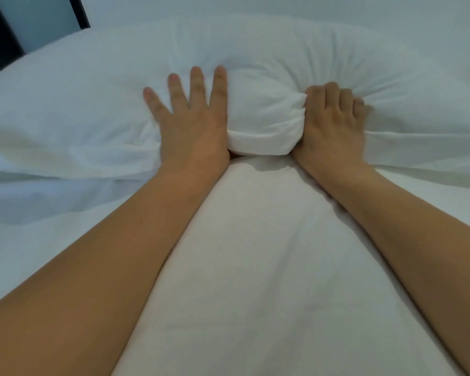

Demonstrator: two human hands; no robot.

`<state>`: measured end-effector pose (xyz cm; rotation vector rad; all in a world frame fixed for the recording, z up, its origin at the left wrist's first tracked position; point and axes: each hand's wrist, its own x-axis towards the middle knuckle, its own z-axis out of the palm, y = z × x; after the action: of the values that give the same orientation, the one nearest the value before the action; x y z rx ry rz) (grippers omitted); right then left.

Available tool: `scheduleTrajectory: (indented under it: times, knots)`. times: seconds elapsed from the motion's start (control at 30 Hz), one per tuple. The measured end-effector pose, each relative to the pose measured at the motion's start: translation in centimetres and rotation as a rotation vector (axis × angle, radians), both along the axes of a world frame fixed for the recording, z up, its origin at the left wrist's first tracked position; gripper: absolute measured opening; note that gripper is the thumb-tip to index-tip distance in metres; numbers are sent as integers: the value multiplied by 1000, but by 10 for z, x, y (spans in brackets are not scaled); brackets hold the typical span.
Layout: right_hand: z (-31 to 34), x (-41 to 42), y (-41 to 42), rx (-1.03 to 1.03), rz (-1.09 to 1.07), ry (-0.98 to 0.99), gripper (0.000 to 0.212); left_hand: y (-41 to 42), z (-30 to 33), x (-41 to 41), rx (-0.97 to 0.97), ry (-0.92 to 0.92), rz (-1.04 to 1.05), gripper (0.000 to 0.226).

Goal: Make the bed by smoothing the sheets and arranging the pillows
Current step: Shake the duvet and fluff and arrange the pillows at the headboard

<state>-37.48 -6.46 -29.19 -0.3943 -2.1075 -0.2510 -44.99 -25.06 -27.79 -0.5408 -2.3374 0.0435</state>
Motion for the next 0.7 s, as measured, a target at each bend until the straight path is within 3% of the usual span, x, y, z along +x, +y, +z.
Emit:
scheduleTrajectory:
  times: [0.17,0.23,0.43,0.53,0.7]
  knots:
    - [-6,-2,0,-14,32,-109,9,5,-4,11,118,26,-99,32]
    - [-10,0,1,-20,32,-140,7,5,-11,15,125,-16,-137,20]
    - [5,34,-28,-159,-7,-430,25,-7,1,39,30,-286,-104,19]
    - [51,74,-43,-246,35,-596,14,-29,41,68,94,-464,-116,13]
    - [131,160,-88,-376,57,-790,17,-74,111,140,-82,-566,-107,22]
